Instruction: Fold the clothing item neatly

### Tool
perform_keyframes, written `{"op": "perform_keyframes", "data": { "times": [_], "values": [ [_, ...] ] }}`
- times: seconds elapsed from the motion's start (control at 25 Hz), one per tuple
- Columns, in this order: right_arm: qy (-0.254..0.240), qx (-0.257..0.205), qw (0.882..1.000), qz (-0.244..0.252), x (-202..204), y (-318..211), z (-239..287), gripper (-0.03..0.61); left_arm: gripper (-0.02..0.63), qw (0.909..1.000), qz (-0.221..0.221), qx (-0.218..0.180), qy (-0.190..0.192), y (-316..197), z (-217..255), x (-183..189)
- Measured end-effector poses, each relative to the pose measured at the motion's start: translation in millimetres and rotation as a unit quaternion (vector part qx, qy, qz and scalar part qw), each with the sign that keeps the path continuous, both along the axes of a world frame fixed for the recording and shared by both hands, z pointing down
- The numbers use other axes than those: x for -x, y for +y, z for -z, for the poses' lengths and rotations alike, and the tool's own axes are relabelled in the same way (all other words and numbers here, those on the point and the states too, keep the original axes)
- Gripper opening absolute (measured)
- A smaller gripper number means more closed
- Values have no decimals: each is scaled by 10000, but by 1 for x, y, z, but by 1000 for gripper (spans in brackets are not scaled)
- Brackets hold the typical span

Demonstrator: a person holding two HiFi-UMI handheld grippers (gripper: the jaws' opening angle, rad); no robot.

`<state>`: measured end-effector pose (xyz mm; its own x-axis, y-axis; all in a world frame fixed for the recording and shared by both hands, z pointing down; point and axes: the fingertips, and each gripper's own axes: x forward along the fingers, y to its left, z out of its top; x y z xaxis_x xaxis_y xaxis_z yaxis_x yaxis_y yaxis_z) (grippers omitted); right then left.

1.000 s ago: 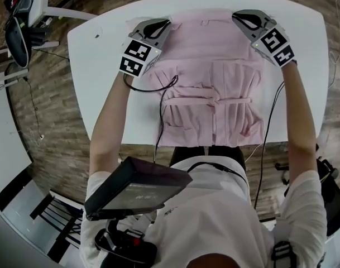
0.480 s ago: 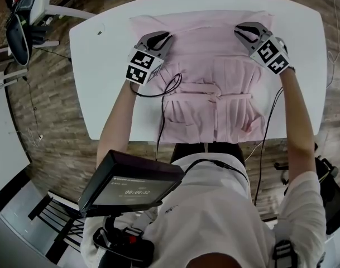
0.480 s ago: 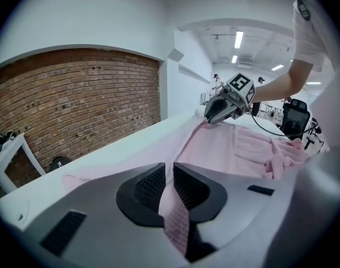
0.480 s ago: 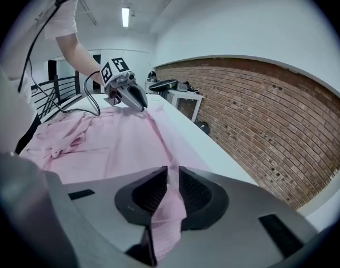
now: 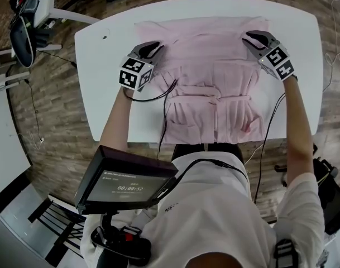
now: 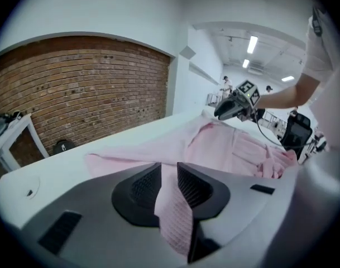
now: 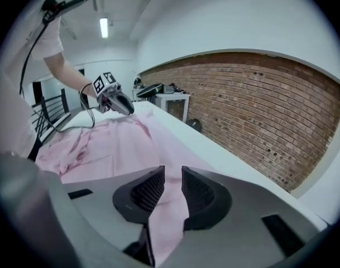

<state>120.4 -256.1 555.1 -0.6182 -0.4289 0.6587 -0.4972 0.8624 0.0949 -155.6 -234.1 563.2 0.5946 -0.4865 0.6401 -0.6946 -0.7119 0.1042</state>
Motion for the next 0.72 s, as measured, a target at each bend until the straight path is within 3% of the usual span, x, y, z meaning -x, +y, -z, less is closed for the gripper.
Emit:
{"op": "perform_keyframes", "data": {
  "times": [0.04,0.12,0.16,0.36,0.4,0.44,0.52,0.56,0.72],
  "values": [
    [-195,28,9997,-122,2,-3,6,80,91,9996,182,23,201,-5,7,0],
    [-484,62,9984,-295,13,-10,15,80,246,9969,495,65,612,-17,19,-7],
    [-590,66,9976,-355,20,-13,19,80,274,9952,602,48,765,-22,23,-13],
    [-833,56,9941,-695,53,-29,26,80,284,9927,628,-86,1028,-40,36,-57],
    [-788,54,9941,-743,57,-31,23,77,278,9933,577,-75,994,-42,35,-64],
    [-734,63,9943,-774,61,-32,20,75,214,9941,555,-58,928,-42,33,-69],
    [-619,99,9946,-832,64,-31,11,4,28,9956,603,-28,717,-43,26,-72],
    [-561,130,9946,-859,64,-30,6,3,3,9961,633,23,621,-42,22,-73],
    [-303,258,9950,-917,59,-27,-9,3,3,9965,684,370,322,-40,5,-73]
  ]
}}
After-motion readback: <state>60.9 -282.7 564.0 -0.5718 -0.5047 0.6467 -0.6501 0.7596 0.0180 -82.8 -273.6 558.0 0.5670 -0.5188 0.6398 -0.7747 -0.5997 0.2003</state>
